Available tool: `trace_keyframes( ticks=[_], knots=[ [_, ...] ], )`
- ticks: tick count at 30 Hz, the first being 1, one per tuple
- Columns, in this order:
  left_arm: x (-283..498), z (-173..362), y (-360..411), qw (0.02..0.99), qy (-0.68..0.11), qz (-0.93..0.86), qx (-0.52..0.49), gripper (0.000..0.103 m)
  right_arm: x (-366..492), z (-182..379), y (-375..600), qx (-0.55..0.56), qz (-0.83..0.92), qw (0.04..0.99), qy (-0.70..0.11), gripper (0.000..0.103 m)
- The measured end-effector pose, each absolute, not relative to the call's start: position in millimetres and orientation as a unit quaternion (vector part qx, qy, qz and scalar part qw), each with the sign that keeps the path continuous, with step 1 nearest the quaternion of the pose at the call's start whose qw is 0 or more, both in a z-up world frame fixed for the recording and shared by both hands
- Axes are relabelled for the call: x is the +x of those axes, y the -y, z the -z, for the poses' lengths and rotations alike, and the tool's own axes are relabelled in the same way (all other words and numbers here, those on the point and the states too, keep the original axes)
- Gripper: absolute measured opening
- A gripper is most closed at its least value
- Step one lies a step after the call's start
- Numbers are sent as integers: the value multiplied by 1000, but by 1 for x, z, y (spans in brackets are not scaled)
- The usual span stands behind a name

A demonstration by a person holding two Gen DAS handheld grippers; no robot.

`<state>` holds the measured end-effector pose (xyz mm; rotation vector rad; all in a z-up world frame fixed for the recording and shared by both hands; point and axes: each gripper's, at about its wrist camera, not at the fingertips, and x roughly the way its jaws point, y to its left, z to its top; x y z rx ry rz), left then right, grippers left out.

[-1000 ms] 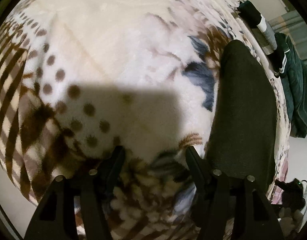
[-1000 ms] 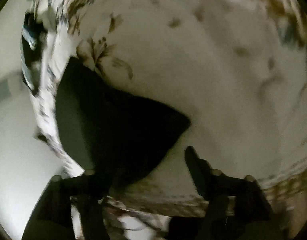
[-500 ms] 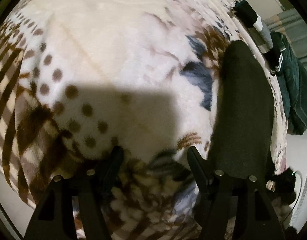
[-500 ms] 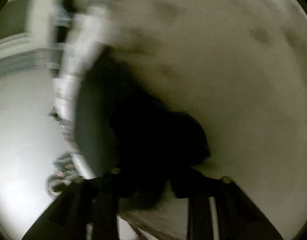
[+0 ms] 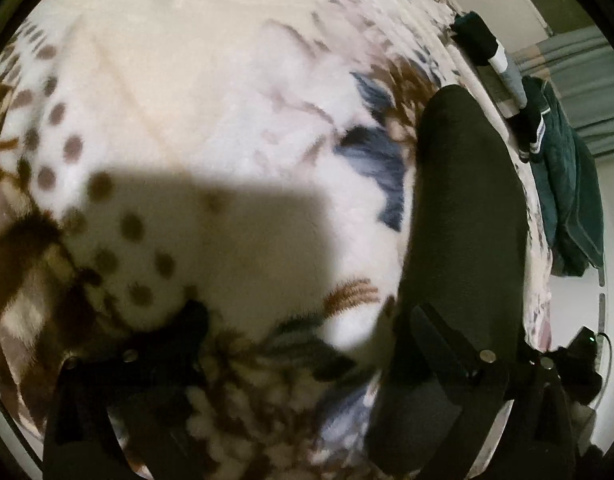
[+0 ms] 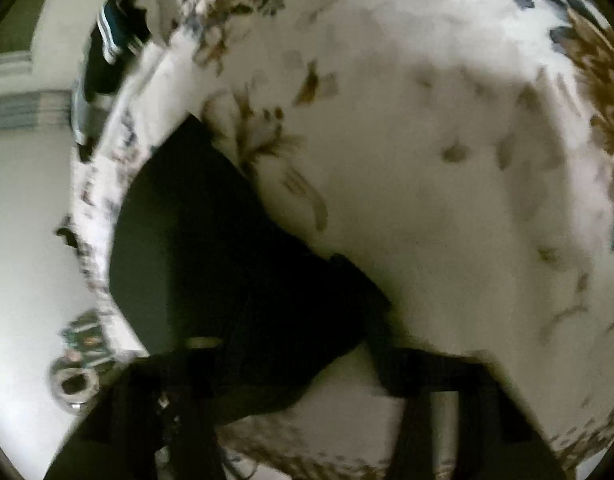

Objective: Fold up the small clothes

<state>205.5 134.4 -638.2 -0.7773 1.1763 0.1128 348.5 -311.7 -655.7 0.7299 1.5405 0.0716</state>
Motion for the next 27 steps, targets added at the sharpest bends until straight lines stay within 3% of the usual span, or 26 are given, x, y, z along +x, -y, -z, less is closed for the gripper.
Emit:
trace_keyframes(
  ticks=[5, 10, 11, 13, 15, 18, 22, 27],
  knots=[
    [199, 639, -137, 762, -522, -73, -376, 103, 339, 630, 322, 292, 10, 691, -661, 15],
    [212, 635, -137, 742, -549, -80, -376, 103, 357, 645, 317, 244, -15, 668, -702, 16],
    [214, 632, -137, 739, -550, -77, -382, 103, 362, 645, 317, 238, -32, 663, -709, 19],
    [218, 620, -139, 745, -532, -56, -398, 103, 376, 641, 323, 242, -58, 658, -711, 34],
    [226, 613, -137, 753, -516, -28, -408, 103, 391, 641, 333, 253, -92, 658, -703, 72],
    [247, 623, -126, 743, -518, 16, -423, 103, 425, 664, 328, 232, -163, 639, -715, 73],
    [274, 635, -111, 746, -532, 44, -399, 103, 460, 716, 294, 262, -280, 546, -745, 75],
    [295, 633, -96, 751, -528, 83, -388, 103, 469, 727, 264, 264, -352, 499, -746, 77]
  ],
)
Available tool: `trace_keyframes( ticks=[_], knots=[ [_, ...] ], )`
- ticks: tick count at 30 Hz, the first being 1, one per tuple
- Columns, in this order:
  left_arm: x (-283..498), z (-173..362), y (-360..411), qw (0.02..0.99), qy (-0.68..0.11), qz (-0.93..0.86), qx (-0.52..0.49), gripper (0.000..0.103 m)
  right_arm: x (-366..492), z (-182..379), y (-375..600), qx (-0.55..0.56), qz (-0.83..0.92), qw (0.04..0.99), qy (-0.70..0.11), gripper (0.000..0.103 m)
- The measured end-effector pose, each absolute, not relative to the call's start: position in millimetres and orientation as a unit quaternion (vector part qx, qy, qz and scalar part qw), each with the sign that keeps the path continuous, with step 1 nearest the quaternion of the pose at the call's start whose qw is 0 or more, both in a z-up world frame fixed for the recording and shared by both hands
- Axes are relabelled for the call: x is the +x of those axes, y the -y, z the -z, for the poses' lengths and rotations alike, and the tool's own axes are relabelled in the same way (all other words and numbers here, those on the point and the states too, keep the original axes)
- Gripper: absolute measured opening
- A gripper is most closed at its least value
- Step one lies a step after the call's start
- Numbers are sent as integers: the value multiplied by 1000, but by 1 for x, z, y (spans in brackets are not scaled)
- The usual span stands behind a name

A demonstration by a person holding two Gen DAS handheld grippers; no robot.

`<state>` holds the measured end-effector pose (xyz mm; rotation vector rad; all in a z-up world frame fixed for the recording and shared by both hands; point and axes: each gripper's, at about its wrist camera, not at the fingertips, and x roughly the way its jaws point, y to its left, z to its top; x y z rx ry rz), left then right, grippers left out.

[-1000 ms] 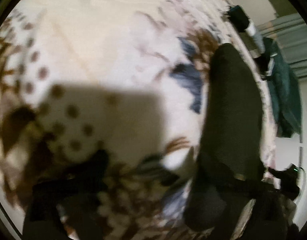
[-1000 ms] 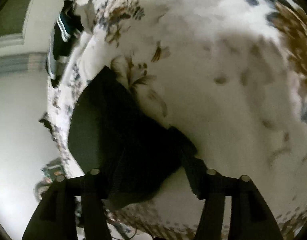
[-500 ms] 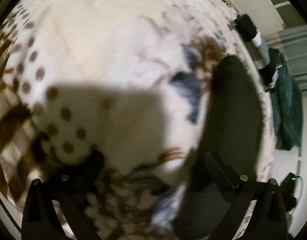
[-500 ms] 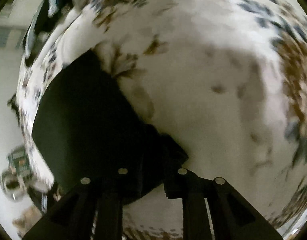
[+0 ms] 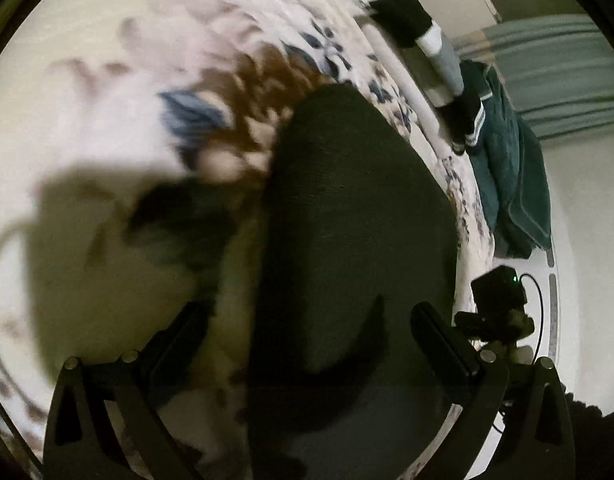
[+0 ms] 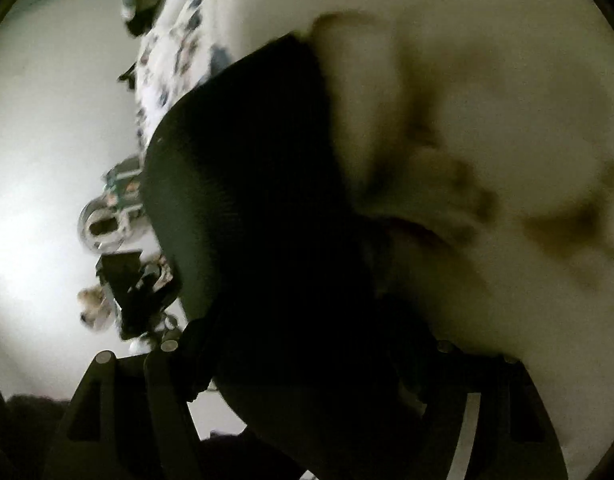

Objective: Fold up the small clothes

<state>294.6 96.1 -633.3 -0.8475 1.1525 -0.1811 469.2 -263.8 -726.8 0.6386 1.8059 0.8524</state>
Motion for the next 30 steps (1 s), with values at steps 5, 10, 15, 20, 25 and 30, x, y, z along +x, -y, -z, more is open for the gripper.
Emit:
trace_keyframes(
  ticks=[5, 10, 15, 20, 25, 30],
  knots=[
    [306, 631, -86, 760, -521, 90, -378, 103, 466, 735, 235, 295, -382, 473, -737, 77],
    [314, 609, -76, 774, -503, 98, -372, 50, 453, 725, 225, 276, -367, 495, -738, 72],
    [321, 597, -77, 768, -513, 93, -372, 19, 440, 711, 236, 307, -333, 514, -729, 34],
    [331, 575, -77, 764, -521, 103, -367, 18, 430, 672, 237, 322, -324, 544, -704, 29],
    [364, 538, -81, 768, -518, 126, -355, 18, 439, 631, 250, 341, -316, 574, -674, 27],
    [432, 494, -78, 779, -509, 161, -329, 18, 472, 587, 257, 369, -304, 601, -641, 27]
  ],
)
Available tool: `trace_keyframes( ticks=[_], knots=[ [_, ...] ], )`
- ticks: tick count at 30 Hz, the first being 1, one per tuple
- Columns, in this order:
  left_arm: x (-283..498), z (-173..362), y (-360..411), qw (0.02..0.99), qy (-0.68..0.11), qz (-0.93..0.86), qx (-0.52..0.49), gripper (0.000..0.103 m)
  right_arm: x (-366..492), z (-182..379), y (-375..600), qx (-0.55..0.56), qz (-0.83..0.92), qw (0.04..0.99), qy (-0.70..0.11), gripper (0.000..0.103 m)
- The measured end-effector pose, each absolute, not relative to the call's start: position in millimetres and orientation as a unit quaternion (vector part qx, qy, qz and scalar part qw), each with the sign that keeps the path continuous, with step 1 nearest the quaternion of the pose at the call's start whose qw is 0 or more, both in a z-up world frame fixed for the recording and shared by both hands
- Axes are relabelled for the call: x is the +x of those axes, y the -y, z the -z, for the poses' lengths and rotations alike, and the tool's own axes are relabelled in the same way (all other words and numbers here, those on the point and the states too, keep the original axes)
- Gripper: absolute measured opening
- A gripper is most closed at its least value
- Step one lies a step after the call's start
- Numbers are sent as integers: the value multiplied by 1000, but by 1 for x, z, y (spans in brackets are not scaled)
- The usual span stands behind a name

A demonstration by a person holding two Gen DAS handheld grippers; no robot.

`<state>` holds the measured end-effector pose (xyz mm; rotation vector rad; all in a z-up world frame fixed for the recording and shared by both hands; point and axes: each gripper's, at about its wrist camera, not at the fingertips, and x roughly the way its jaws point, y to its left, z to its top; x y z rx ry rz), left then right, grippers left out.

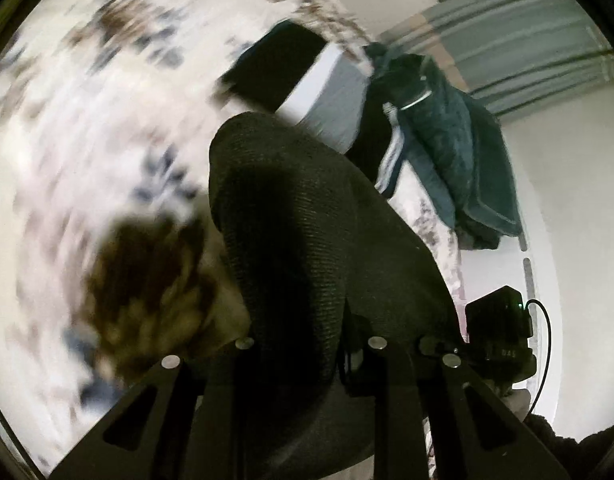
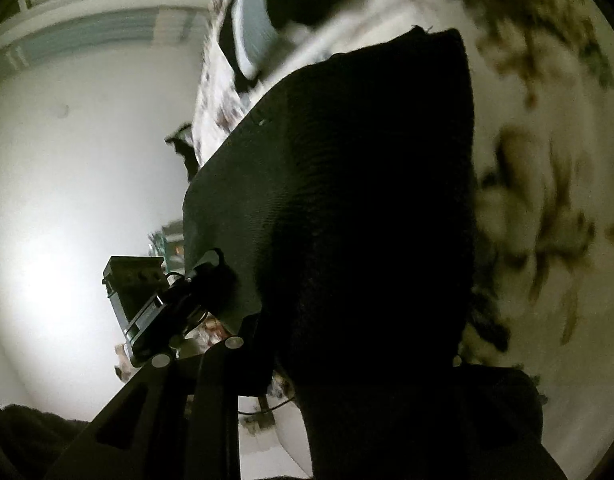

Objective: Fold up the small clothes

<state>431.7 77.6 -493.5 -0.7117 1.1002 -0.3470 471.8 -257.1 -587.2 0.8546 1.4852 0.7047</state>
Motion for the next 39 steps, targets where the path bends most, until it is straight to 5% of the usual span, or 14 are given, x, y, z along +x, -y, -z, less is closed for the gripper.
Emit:
trace_keyframes(
  ticks=[10, 20, 22, 27, 29, 32, 35, 37, 39],
  knots=[
    [624, 444, -77, 798, -487, 204, -291, 18, 625, 514, 259, 374, -263, 670, -585, 27],
    [777, 495, -82, 778, -556, 174, -235, 20, 775, 544, 248, 354, -214, 677, -609, 27],
    [787, 509, -80, 769, -579, 168, -213, 26, 788, 550, 250, 343, -202, 669, -628, 28],
    [781, 504, -84, 777, -588, 135, -181, 53, 772, 540, 270, 244, -139, 700, -657, 64],
    [771, 497, -87, 792, -581, 100, -157, 70, 750, 535, 275, 188, -96, 719, -662, 68],
    [746, 486, -92, 813, -562, 63, -140, 75, 713, 528, 286, 146, -61, 739, -655, 68],
    [726, 482, -89, 824, -554, 36, -115, 103, 691, 534, 285, 132, -35, 740, -659, 77],
    [710, 478, -78, 829, -553, 17, -85, 103, 677, 537, 282, 108, -1, 739, -665, 78],
    [691, 471, -65, 831, -553, 1, -60, 103, 666, 531, 279, 84, 24, 750, -656, 101]
  ],
)
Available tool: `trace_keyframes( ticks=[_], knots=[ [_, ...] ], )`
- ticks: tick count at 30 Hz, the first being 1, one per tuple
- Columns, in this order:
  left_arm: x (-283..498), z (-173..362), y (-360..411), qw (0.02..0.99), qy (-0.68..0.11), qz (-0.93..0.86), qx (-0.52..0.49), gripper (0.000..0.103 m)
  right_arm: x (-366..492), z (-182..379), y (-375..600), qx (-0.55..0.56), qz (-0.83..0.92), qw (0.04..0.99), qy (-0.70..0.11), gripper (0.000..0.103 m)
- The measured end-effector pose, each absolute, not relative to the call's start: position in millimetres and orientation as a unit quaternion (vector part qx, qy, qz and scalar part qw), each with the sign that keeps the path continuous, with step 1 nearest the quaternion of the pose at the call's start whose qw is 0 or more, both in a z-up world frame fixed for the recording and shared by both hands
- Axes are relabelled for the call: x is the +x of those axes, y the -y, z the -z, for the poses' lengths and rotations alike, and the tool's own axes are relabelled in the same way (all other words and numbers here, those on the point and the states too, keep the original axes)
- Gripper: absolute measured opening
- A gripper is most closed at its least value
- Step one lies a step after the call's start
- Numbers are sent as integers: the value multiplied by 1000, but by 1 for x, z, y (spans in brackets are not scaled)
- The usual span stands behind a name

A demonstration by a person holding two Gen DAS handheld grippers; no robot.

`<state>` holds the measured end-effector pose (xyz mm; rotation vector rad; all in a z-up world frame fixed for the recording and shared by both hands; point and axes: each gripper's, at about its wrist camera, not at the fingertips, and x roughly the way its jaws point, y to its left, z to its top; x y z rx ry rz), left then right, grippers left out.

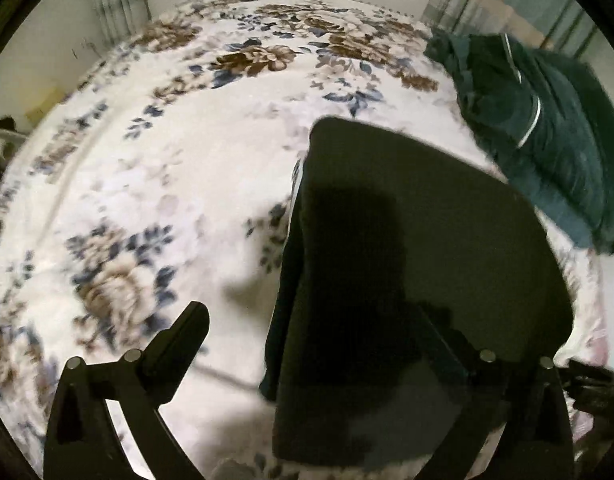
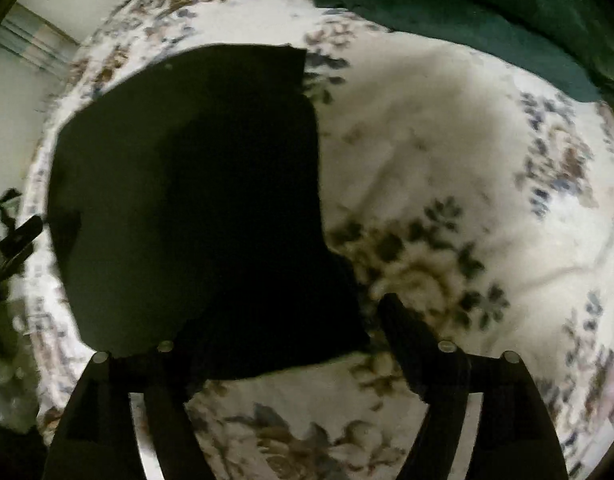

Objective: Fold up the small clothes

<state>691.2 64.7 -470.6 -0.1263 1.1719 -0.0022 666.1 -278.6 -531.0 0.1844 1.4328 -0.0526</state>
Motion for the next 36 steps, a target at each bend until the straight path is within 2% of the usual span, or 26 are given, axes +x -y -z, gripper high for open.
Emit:
trace_keyframes(
  ticks=[6, 25, 36],
  knots=[
    [643, 423, -30, 844, -534, -5, -41, 103, 636, 476, 259, 20, 74, 790, -609, 103],
    [463, 204, -7, 909, -415, -17, -16, 103, 437, 201, 236, 4, 95, 877, -471, 103],
    [357, 132, -7, 929, -368, -15, -17, 103, 301, 90, 220, -12, 93, 913, -398, 103]
  ],
)
